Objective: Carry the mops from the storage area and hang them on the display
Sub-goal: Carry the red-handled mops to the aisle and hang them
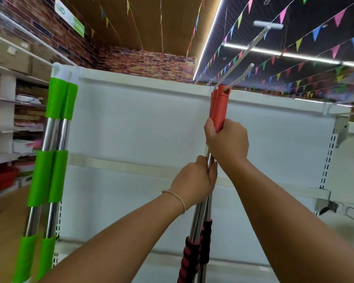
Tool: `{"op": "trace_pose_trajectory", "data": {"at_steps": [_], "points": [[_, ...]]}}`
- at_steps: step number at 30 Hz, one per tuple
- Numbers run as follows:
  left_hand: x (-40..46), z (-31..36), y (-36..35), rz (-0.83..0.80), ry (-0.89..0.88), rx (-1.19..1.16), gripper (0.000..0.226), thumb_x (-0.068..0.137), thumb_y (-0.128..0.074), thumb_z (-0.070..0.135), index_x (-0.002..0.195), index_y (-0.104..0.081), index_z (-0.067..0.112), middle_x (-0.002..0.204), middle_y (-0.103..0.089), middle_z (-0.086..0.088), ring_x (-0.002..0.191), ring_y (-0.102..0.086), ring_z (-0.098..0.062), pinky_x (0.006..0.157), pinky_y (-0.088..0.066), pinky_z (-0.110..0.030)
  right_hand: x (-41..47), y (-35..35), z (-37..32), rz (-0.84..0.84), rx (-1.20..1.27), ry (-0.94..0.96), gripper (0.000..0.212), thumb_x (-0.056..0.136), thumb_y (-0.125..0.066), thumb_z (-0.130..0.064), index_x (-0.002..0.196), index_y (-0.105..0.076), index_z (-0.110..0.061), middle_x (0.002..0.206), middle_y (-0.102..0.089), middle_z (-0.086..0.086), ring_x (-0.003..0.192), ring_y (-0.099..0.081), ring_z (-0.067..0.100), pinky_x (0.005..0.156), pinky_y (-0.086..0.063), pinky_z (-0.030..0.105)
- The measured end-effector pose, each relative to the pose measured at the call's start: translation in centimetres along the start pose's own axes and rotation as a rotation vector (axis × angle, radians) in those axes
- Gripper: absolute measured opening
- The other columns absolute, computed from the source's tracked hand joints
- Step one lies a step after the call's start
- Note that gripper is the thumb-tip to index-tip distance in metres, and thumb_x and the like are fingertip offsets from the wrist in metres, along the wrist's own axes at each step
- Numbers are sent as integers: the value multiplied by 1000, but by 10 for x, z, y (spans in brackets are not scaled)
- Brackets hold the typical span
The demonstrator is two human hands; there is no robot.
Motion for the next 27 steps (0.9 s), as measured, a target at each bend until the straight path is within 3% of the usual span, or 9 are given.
{"op": "trace_pose_trajectory", "data": {"at_steps": [15,22,27], "points": [[12,-14,-10,16,-23,-71,36,102,-31,41,95,-46,9,74,-62,-11,62,-62,-30,56,-51,-38,7,-13,5,50,-107,2,43,92,-45,-53,81,-64,-15,74,-67,4,60,-65,21,60,-58,38],[9,-13,-12,-19,62,-75,36,102,-30,41,97,-45,9,74,-61,-9,61,-60,-27,54,-49,-34,5,-13,6,-34,-85,-10,43,91,-46,-54,87,-64,-16,80,-68,5,65,-66,21,63,-58,36],[4,-7,-9,-113,138,-37,36,102,-26,43,101,-43,10,74,-56,-5,57,-56,-20,48,-39,-30,-5,-12,9,-161,-92,16,39,95,-52,-45,84,-64,-10,75,-65,5,61,-62,20,55,-48,29]]}}
Point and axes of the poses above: each hand's wrist, its own x-axis towards the middle knuckle, its own y-axis out of the back of the hand, z = x × y, the point moved 9 cm from there along x, towards the middle knuckle
